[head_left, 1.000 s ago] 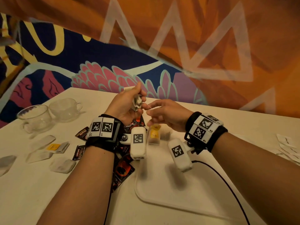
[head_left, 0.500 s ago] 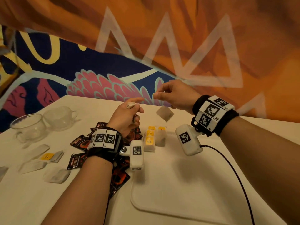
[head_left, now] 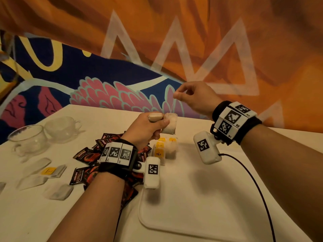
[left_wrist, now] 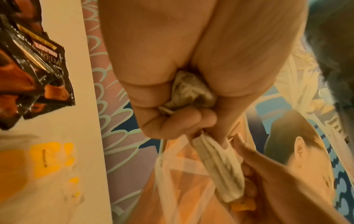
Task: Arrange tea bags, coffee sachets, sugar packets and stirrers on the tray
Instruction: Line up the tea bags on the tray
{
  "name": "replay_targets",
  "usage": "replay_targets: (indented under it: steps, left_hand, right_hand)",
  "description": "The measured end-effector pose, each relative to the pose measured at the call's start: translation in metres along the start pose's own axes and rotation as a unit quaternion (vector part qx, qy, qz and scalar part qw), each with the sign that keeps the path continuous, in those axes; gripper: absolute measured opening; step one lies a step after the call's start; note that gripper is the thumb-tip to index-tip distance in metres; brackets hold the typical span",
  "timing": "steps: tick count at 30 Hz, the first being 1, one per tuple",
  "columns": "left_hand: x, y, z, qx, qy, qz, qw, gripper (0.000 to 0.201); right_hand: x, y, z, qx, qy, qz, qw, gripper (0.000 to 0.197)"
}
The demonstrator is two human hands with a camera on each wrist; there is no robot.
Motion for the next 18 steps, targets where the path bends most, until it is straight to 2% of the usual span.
replay_targets:
  steps: [3, 6, 9, 11, 14, 18]
  left_hand:
    - [-0.005, 0.001, 0.009, -0.044, 0.011, -0.041, 0.998, 0.014]
    - [-0.010, 0.004, 0.020, -0.138, 0.026, -0.084, 0.987, 0.013]
    - [-0.013, 0.009, 0.029, -0.240, 0.024, -0.091, 0.966, 0.010]
    - [-0.011, 0.011, 0.031, -0.288, 0.026, -0.059, 0.955, 0.008]
    - [-0.007, 0.012, 0.032, -0.336, 0.035, 0.024, 0.941, 0.008]
    - [-0.005, 0.014, 0.030, -0.317, 0.048, 0.090, 0.943, 0.005]
  right_hand:
    - [-0.003, -0.001, 0.006, -0.057, 0.011, -0.003, 0.998, 0.019]
    - [-0.012, -0.012, 0.014, -0.026, 0.001, -0.070, 0.997, 0.016]
    - [-0.028, -0.028, 0.018, 0.008, 0.000, -0.131, 0.991, 0.026]
    - [-0.038, -0.038, 0.016, 0.027, 0.016, -0.138, 0.990, 0.032]
    - [-0.047, -0.052, 0.012, 0.055, 0.023, -0.109, 0.992, 0.031]
    - [-0.050, -0.062, 0.011, 0.149, -0.020, -0.093, 0.984, 0.023]
Point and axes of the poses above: each hand's wrist, its own x-axis towards the middle knuckle, its own y-axis out of the back of the hand, z = x × y, the point moved 1 cm from there along x, towards the middle knuckle, and after that the axes turned 2 degrees about -x, right-handed, at the moved point
